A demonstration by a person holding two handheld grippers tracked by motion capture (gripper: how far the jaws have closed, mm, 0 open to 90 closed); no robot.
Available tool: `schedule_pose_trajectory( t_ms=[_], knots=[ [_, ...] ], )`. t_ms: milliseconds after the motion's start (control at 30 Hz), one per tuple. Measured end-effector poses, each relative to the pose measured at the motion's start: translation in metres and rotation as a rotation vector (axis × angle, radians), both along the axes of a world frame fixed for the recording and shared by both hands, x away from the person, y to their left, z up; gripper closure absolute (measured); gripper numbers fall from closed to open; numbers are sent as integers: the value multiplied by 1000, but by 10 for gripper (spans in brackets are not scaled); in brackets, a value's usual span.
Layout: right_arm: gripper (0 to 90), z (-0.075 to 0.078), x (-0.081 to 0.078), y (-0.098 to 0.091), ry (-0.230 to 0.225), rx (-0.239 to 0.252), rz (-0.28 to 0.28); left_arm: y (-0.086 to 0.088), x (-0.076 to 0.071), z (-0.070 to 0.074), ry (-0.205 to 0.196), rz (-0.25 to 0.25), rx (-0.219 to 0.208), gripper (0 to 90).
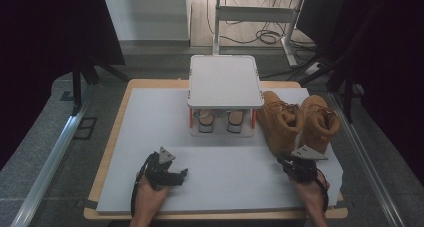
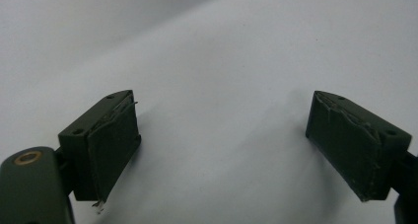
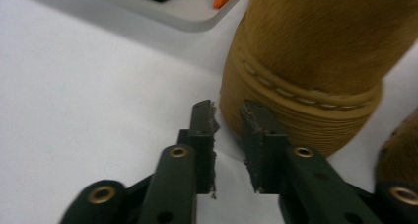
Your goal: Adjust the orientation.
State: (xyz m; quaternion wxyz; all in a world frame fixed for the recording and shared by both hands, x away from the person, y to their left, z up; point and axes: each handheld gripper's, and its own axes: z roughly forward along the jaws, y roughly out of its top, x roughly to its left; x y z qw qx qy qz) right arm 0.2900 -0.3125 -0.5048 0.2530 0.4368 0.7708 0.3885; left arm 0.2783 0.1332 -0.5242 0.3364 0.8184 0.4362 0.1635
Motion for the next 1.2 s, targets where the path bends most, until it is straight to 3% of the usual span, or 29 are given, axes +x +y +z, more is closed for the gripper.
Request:
schedule_pose_trajectory(
  t_ms=[300, 633, 833, 1000, 1200],
  knots=[
    [445, 16, -5, -11, -51, 104, -72, 0, 0, 0, 0, 1, 0, 124],
    [218, 26, 5, -12, -102, 139, -127, 0, 0, 0, 0, 0, 0, 124],
    [157, 26, 13, -7, -132, 139, -181, 0, 0, 0, 0, 0, -1, 124],
    [136, 28, 19, -6, -157, 157, -211, 0, 0, 0, 1, 0, -1, 124],
    [125, 29, 27, -3, -174, 145, -240, 0, 0, 0, 1, 0, -1, 125]
  ],
)
